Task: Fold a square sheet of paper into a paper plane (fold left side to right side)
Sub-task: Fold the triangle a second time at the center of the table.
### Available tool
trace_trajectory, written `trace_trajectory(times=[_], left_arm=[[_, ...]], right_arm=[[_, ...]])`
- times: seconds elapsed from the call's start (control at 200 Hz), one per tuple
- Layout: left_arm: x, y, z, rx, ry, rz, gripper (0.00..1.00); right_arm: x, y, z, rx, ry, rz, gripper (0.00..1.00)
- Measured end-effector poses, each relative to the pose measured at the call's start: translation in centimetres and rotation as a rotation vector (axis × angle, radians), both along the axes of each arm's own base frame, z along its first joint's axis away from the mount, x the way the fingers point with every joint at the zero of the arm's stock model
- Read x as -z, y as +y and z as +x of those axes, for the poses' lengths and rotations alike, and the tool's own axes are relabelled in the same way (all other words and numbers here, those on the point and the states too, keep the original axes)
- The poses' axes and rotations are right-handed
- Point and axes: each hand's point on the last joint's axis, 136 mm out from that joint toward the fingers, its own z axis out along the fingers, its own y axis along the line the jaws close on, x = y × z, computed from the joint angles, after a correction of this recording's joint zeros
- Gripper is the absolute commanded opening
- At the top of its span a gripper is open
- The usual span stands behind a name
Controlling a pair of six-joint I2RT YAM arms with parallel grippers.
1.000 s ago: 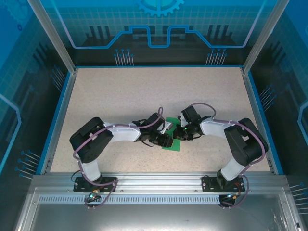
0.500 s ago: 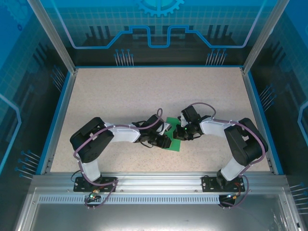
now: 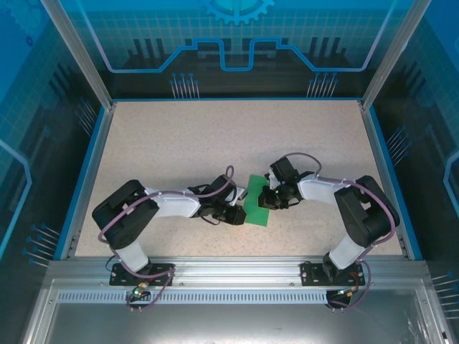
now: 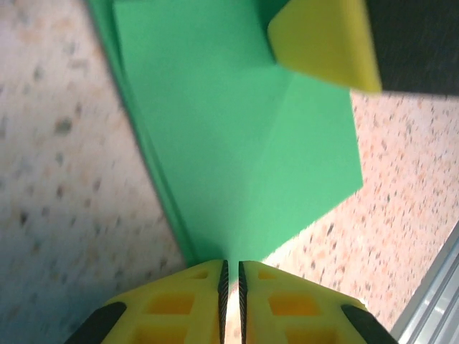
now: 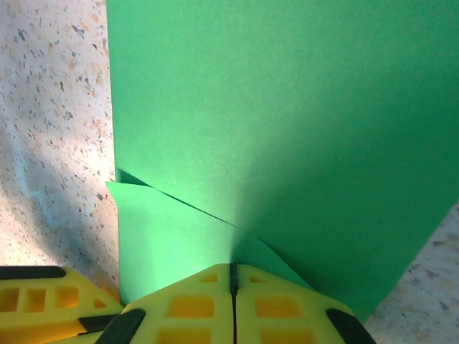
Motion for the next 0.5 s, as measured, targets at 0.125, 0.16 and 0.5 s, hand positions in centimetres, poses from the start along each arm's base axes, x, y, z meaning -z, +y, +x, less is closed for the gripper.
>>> trace_trajectory(times=[0.125, 0.16, 0.5], left_arm=[[-0.8, 0.5, -0.5, 0.002, 0.006, 0.001, 0.15], [-1.1, 0.4, -0.5, 0.003, 0.002, -0.005, 0.15], [-1.6, -1.0, 1.0, -0.003, -0.006, -0.023, 0.18]], right_arm=[[0.0, 0.0, 0.0, 0.001, 0.001, -0.001, 0.06], [0.0, 0.0, 0.0, 0.001, 0.001, -0.001, 0.06], [0.0, 0.0, 0.0, 0.000, 0.002, -0.002, 0.06]])
